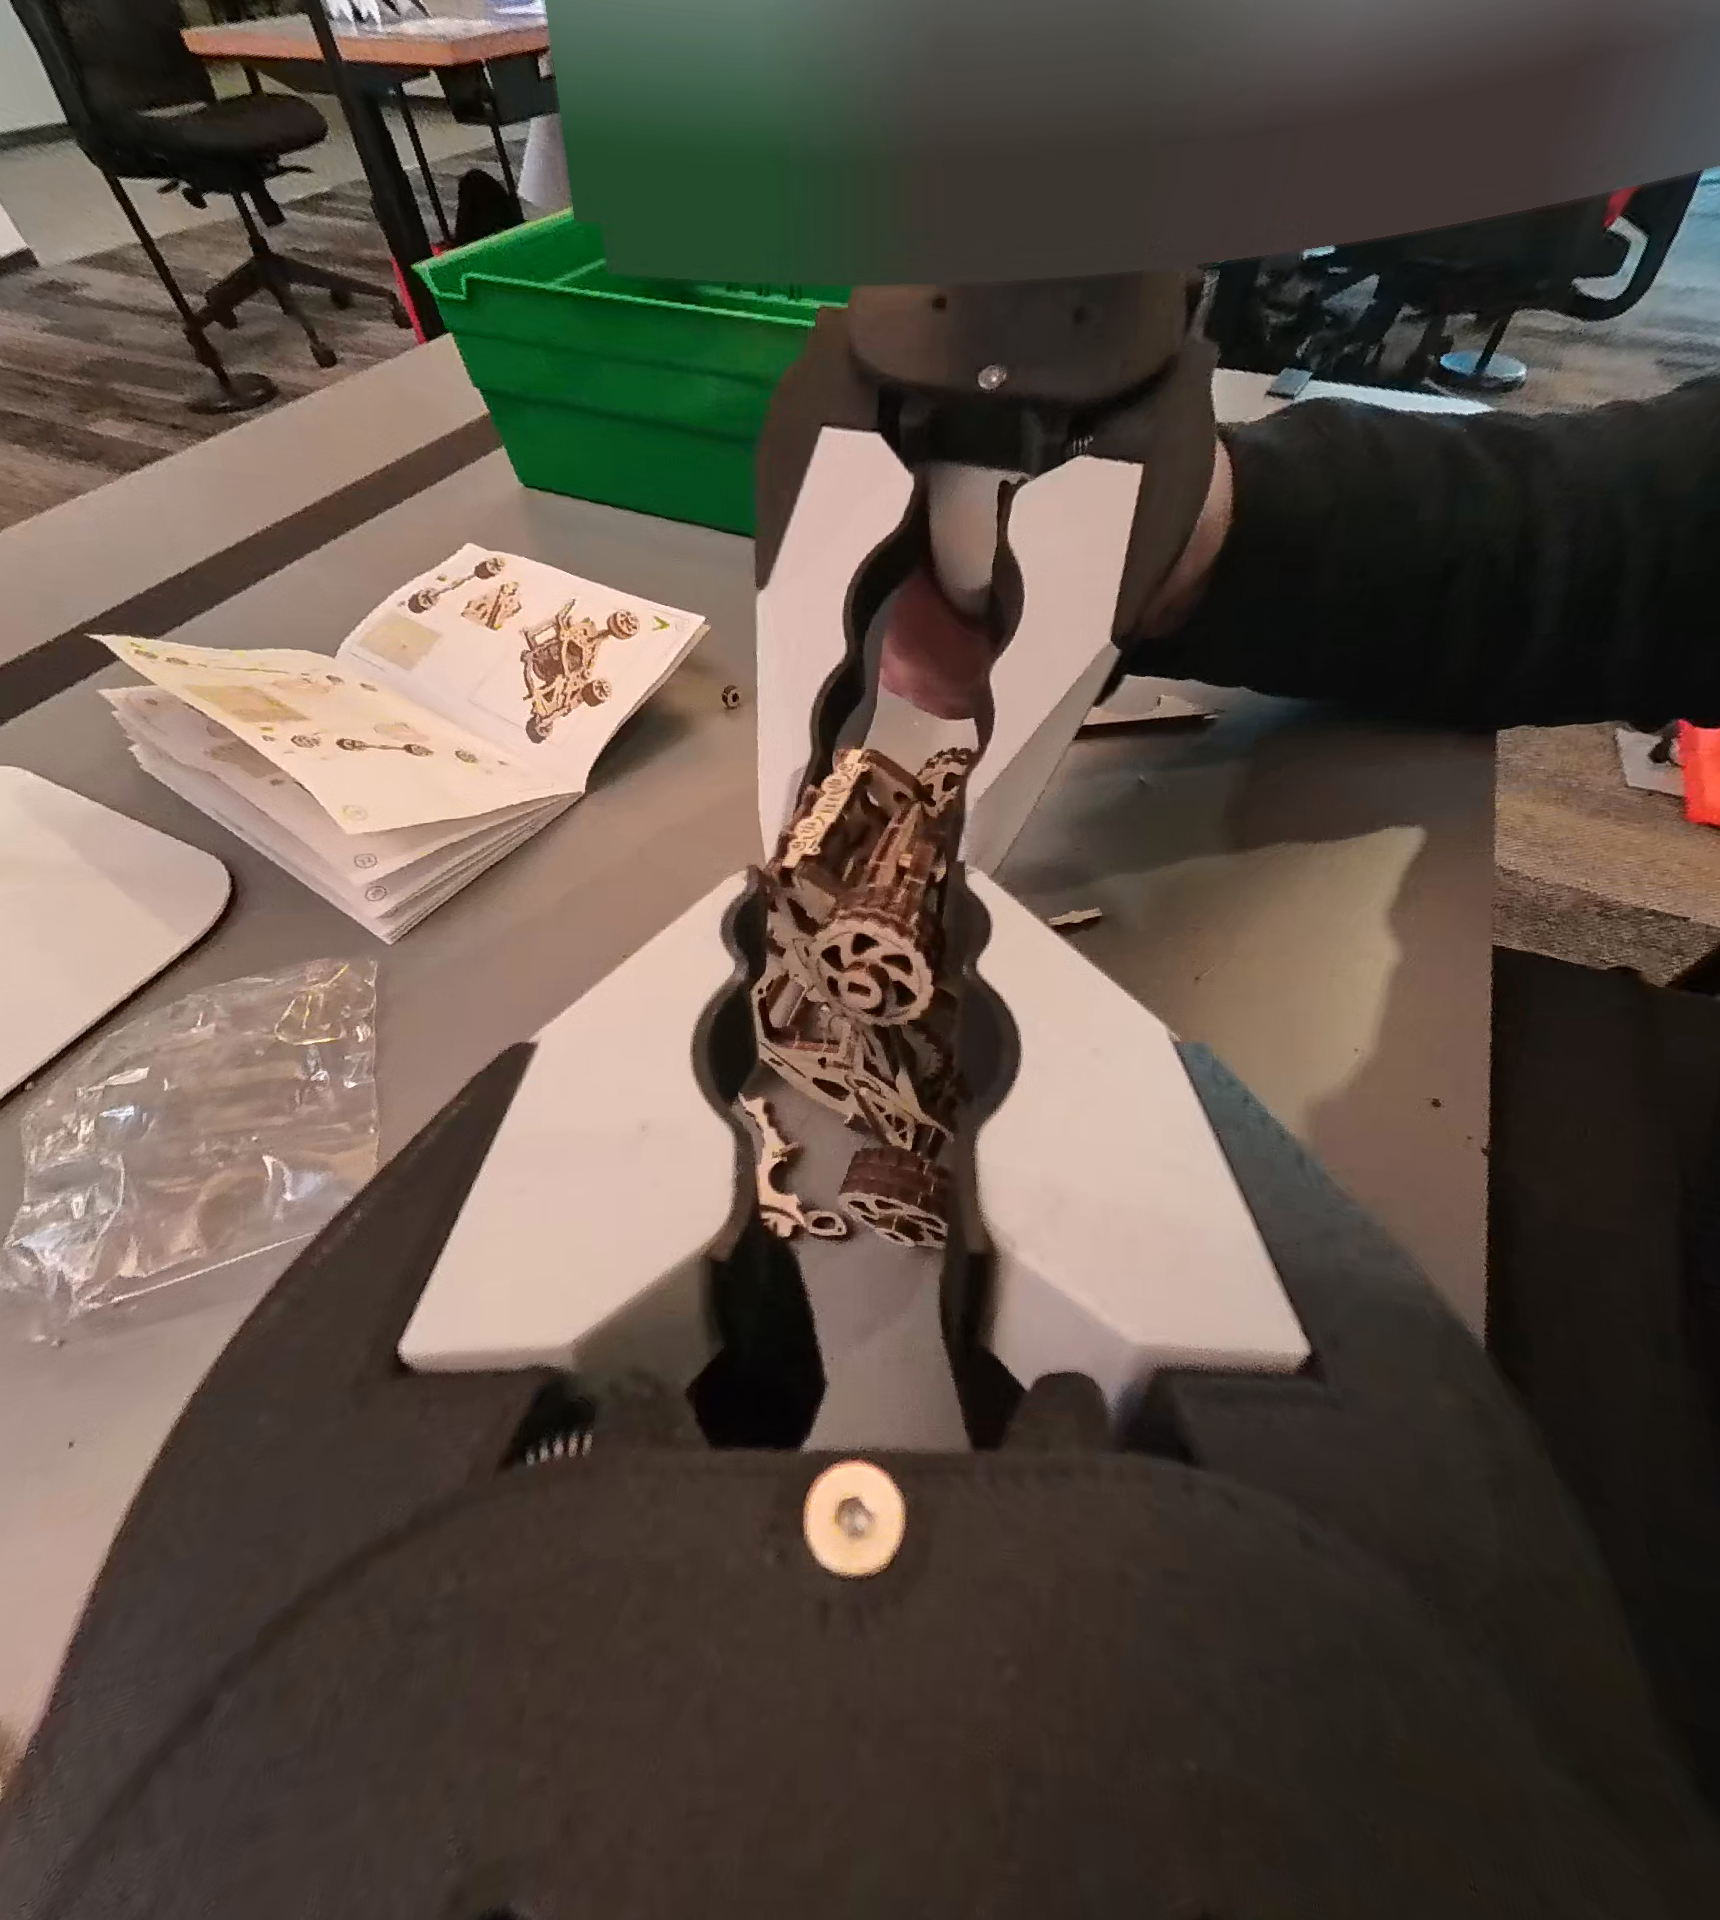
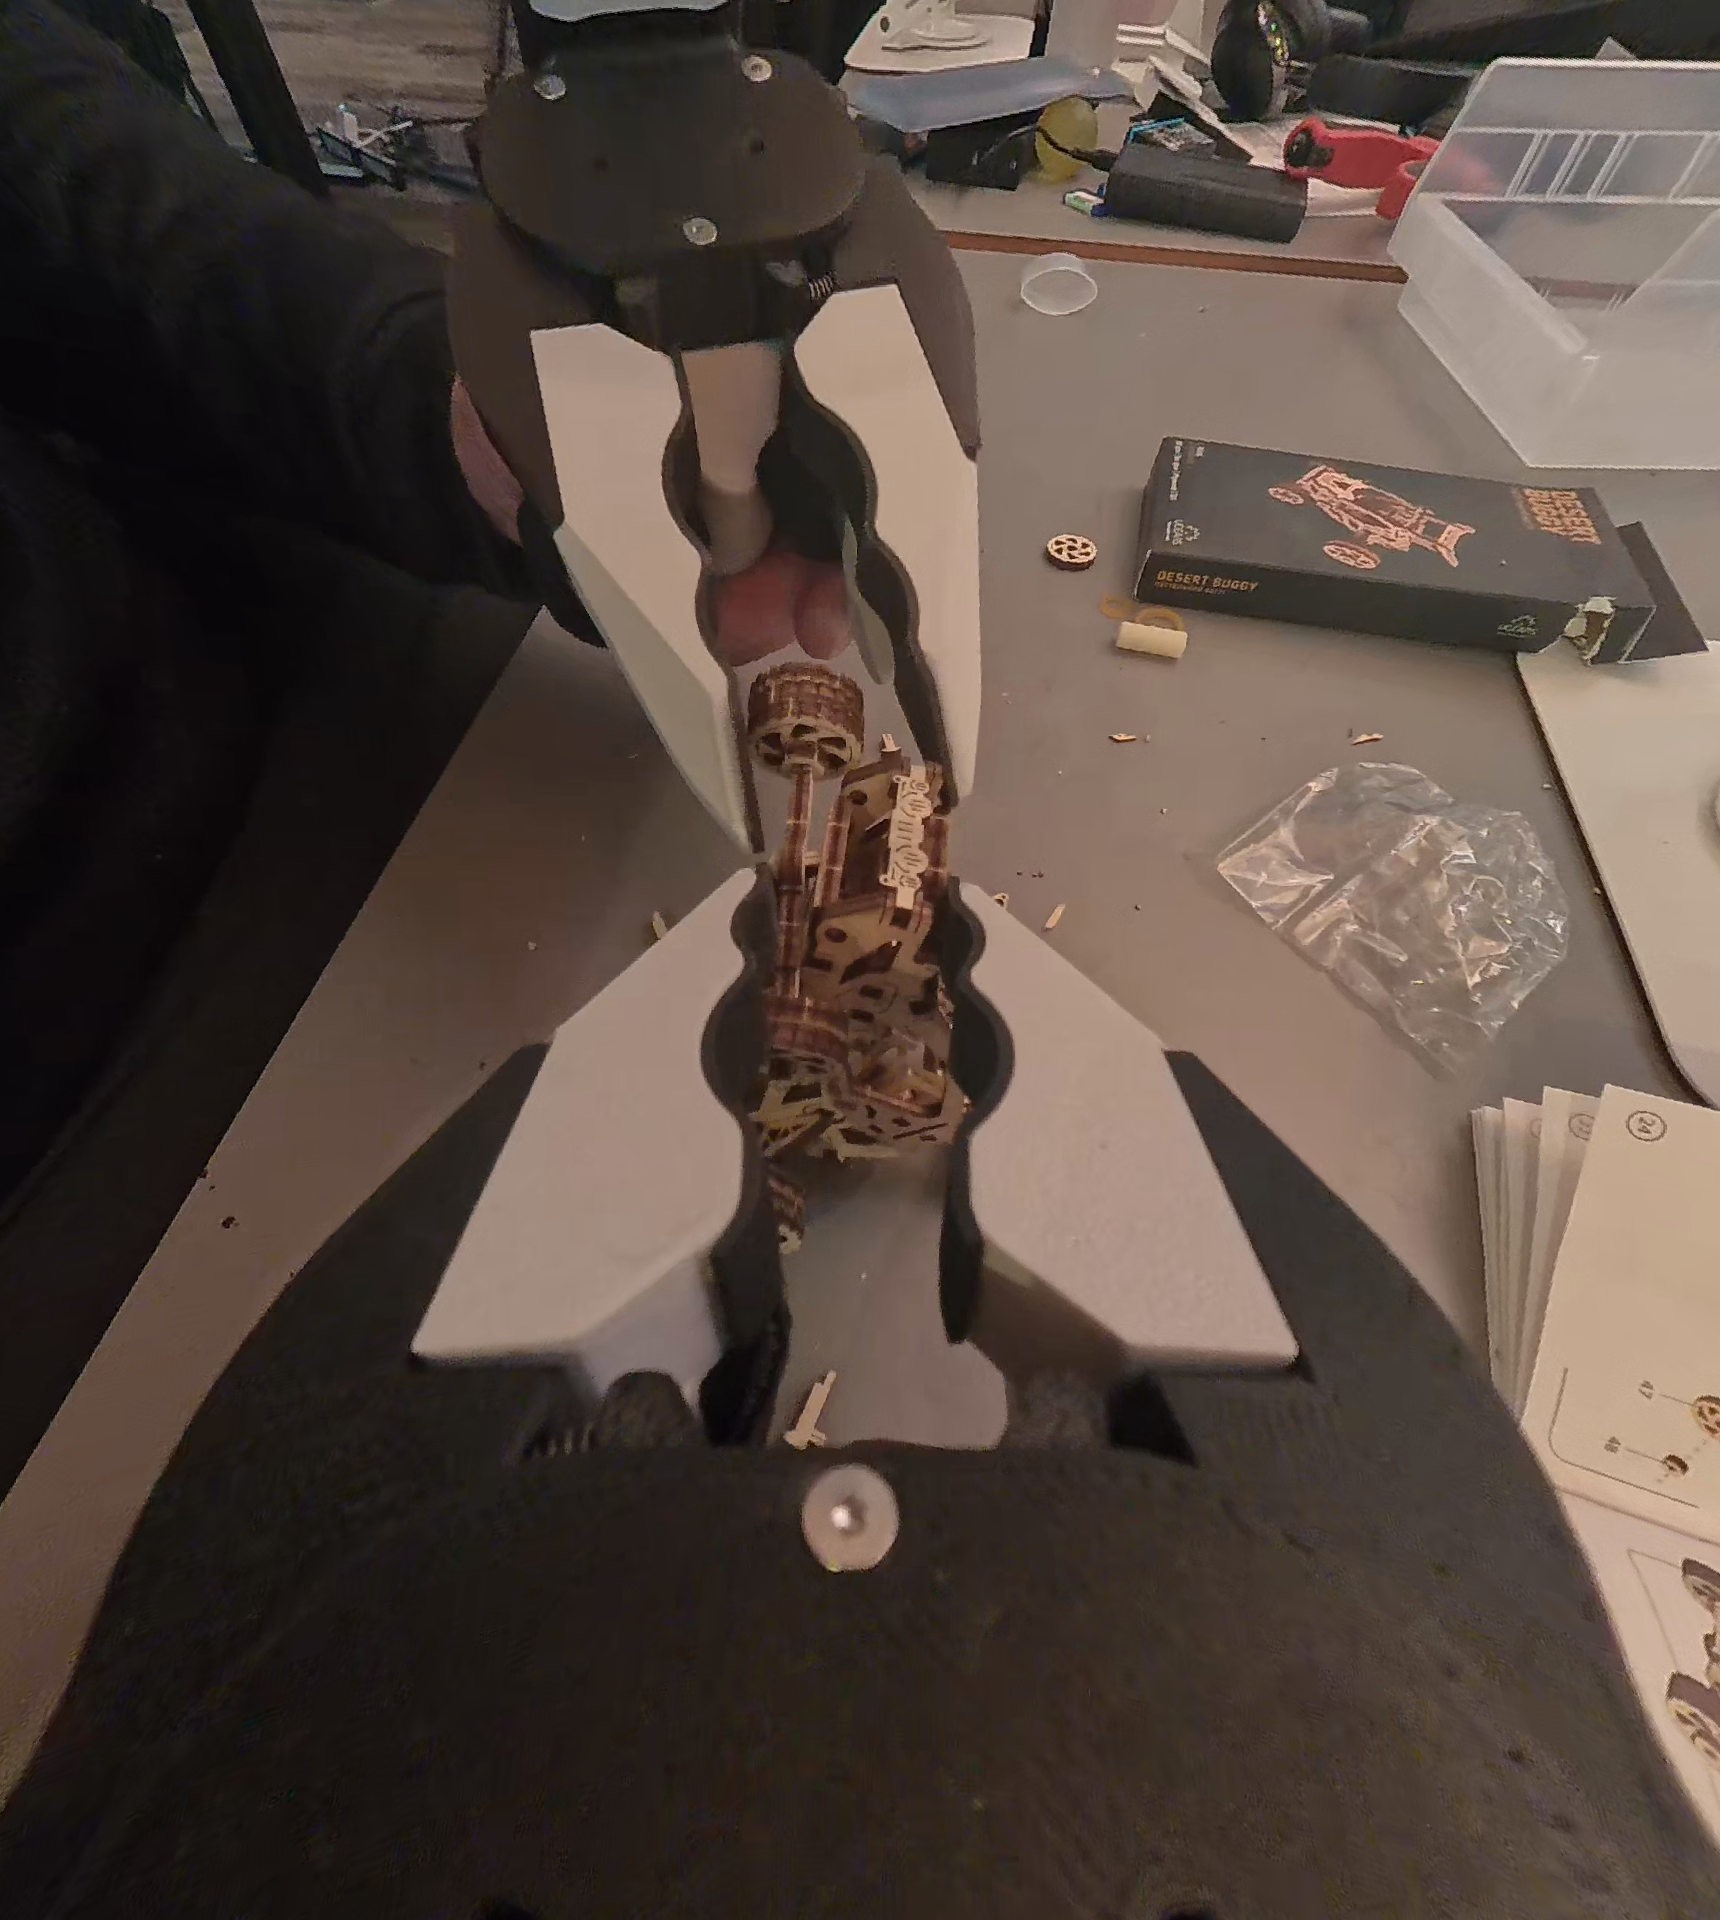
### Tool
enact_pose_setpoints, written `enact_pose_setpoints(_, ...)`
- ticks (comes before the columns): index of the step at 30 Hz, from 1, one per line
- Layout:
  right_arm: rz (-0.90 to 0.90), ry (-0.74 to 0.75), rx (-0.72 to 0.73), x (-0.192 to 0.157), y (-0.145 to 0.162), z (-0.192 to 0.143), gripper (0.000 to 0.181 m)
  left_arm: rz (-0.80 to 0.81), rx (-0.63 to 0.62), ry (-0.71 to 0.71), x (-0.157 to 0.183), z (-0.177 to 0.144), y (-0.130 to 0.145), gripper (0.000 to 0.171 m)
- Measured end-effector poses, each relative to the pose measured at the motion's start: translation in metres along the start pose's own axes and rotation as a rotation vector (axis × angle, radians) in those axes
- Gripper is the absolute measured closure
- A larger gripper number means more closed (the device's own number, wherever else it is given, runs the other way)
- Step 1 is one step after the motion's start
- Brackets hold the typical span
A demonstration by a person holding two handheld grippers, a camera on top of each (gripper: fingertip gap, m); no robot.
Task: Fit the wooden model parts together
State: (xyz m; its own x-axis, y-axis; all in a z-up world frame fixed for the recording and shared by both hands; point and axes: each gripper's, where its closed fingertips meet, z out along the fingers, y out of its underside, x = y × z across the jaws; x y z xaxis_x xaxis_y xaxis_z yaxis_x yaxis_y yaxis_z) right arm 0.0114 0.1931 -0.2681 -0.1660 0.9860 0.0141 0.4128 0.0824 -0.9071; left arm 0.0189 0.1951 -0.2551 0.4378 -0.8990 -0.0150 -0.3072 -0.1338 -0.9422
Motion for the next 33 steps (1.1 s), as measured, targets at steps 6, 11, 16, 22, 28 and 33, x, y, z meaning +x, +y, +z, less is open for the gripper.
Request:
enact_pose_setpoints(6,-0.010,0.015,0.001,0.000,0.000,0.000,0.154,-0.044,0.020,0.021,-0.002,0.001,-0.003,0.143)
enact_pose_setpoints(11,-0.048,-0.017,0.003,-0.014,-0.005,0.011,0.154,-0.043,0.062,0.004,-0.009,-0.004,-0.010,0.171)
enact_pose_setpoints(16,-0.039,0.015,-0.002,-0.007,-0.003,0.007,0.154,-0.056,0.062,0.031,-0.003,-0.009,-0.010,0.158)
enact_pose_setpoints(22,-0.032,0.001,0.000,-0.009,-0.004,0.008,0.154,0.065,-0.107,0.057,0.006,-0.011,0.000,0.138)
enact_pose_setpoints(28,-0.028,0.001,0.000,-0.008,-0.003,0.006,0.154,0.139,-0.173,0.022,0.004,-0.004,0.006,0.131)
enact_pose_setpoints(33,-0.053,0.000,-0.005,-0.011,-0.003,0.007,0.154,0.147,-0.170,0.080,0.008,-0.006,0.007,0.139)
